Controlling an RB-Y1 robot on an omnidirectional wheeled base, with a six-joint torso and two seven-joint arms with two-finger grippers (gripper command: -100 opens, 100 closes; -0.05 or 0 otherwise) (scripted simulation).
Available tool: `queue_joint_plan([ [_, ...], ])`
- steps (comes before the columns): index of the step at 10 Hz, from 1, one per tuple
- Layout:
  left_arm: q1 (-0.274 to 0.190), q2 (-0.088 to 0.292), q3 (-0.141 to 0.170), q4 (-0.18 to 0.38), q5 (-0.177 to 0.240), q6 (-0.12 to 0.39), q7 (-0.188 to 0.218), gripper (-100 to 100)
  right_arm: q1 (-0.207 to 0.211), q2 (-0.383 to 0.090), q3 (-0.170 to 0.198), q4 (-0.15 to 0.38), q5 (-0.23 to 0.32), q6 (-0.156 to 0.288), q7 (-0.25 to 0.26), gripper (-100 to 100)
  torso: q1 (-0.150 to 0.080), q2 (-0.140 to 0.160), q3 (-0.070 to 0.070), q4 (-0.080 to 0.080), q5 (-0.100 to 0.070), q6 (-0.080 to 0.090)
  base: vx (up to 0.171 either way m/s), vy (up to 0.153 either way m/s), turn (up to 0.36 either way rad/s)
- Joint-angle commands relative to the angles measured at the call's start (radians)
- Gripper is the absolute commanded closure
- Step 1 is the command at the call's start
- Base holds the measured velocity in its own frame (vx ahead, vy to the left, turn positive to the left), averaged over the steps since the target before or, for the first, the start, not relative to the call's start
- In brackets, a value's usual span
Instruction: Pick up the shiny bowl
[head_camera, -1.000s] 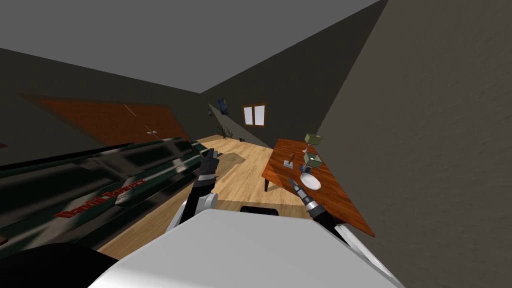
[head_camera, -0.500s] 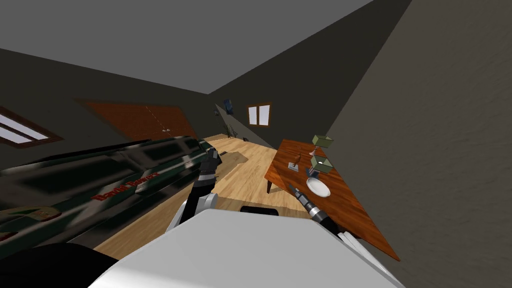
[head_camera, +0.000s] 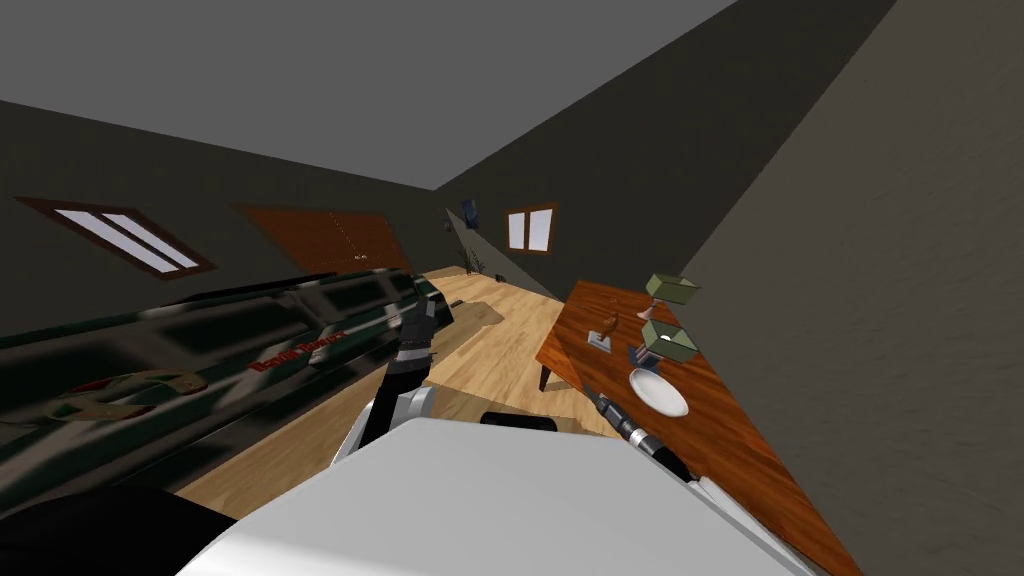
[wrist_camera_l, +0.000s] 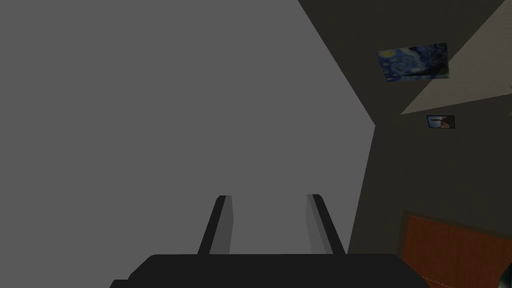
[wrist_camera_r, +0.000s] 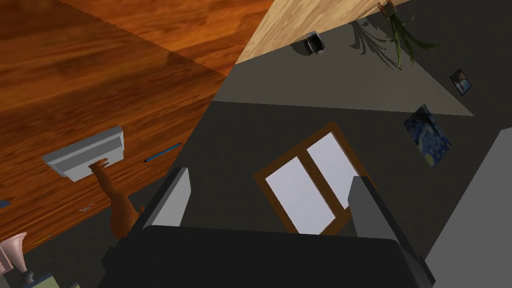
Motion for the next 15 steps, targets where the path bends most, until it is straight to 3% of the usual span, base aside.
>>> queue_joint_plan([
  [1,0.000,0.000,0.000,0.000,0.000,0.000,0.000,0,-0.004,-0.020,0.022,0.050,0.017,0.016,0.015,-100,0.000,0.000,0.000,0.000,0.000,0.000,0.020,0.013,0.217],
  [8,0.000,0.000,0.000,0.000,0.000,0.000,0.000,0,-0.010,-0.107,0.098,0.262,0.070,0.060,0.048,-100,-0.002,0.000,0.000,0.000,0.000,0.000,0.023,-0.043,0.238],
  [11,0.000,0.000,0.000,0.000,0.000,0.000,0.000,0,-0.010,-0.107,0.098,0.281,0.070,0.060,0.048,-100,-0.001,0.000,0.000,0.000,0.000,0.001,0.006,-0.020,0.020],
  [12,0.000,0.000,0.000,0.000,0.000,0.000,0.000,0,-0.010,-0.124,0.113,0.323,0.080,0.067,0.053,-100,0.000,0.001,0.000,0.000,0.000,0.001,0.004,-0.009,0.202],
  [13,0.000,0.000,0.000,0.000,0.000,0.000,0.000,0,-0.010,-0.124,0.113,0.324,0.080,0.067,0.053,-100,0.000,0.001,0.000,0.000,0.000,0.000,0.005,-0.028,0.133],
  [15,0.000,0.000,0.000,0.000,0.000,0.000,0.000,0,-0.009,-0.156,0.143,0.408,0.099,0.077,0.062,-100,-0.002,0.001,0.000,0.000,0.000,0.000,0.006,-0.053,0.286],
])
